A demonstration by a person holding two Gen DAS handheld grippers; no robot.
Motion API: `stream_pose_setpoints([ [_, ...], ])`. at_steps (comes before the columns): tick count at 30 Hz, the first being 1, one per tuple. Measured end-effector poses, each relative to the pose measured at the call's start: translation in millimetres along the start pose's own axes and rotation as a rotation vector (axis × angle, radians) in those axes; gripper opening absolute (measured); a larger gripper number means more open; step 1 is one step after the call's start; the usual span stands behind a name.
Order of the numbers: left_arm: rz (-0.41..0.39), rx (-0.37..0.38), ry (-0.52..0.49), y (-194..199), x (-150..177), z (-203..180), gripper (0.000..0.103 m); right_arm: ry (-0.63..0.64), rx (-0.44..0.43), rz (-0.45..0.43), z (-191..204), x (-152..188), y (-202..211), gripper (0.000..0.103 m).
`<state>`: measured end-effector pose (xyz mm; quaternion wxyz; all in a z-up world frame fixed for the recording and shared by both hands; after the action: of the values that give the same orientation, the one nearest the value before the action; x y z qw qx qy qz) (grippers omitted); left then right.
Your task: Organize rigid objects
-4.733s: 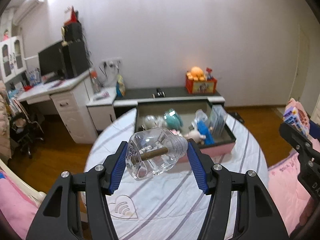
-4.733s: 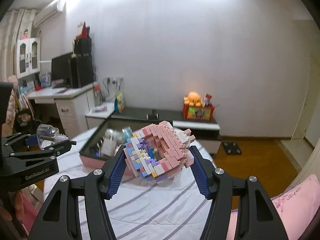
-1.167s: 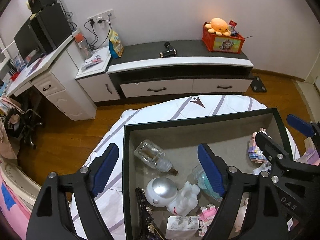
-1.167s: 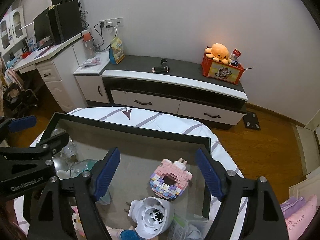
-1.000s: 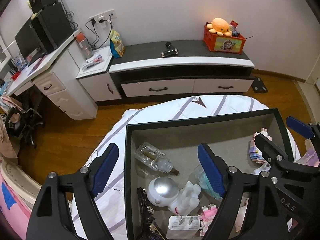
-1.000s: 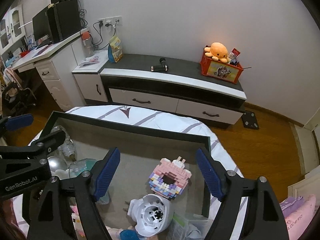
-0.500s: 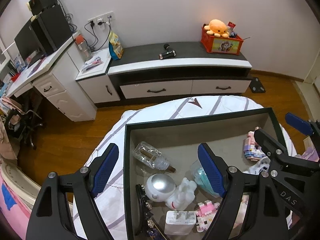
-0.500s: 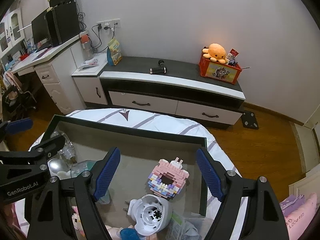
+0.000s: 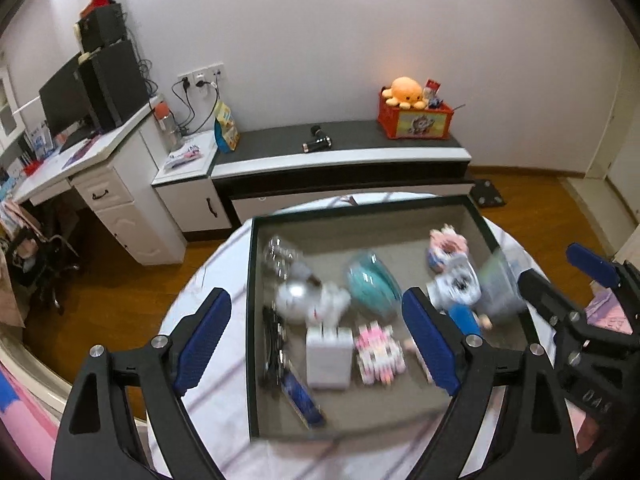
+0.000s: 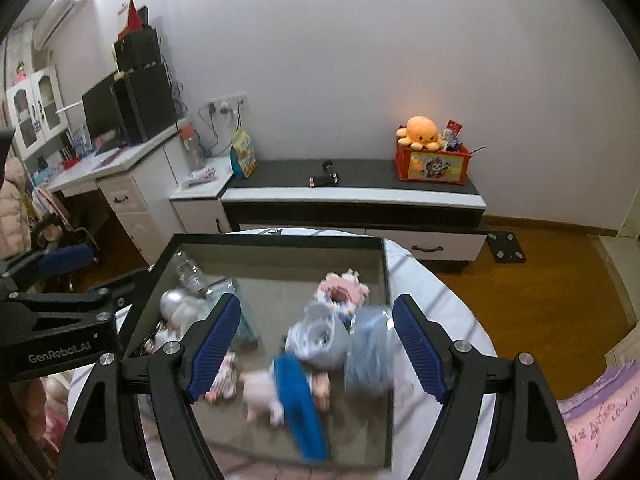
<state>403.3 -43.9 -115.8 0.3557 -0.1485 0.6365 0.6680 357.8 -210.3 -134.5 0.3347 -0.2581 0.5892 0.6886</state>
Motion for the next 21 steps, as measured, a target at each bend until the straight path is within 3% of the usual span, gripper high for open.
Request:
stream_pose_setpoints([
  [10,-0.119,-0.077,0.016,97,77,-12,0.089,0.101,0.012,-0.153,22,58,120,0.081],
  [14,-0.189,-0.045,0.022,142,102,-24,0.097,0.110,0.023,-0.227,28,78,166,0.084],
  [17,-0.253,-0.089,0.028,175,119,-28,0.100,0.102,0.046,-0.294,32,89,201,0.086],
  [21,-0.330,-0.090,0.049,215,136,-29,0.103,0.096,0.068,-0.368,34,101,237,0.089],
])
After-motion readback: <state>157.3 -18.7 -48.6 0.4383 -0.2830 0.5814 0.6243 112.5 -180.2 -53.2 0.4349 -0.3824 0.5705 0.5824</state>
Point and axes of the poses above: each gripper's, at about its wrist camera, not at the fingertips, and y roughly against the way its jaws point, z to its left, x to its underside, the point moved 6 cm from there along -y, roughly the way its jaws point, and after that the axes turned 8 degrees about -y, right-handed, at the moved point
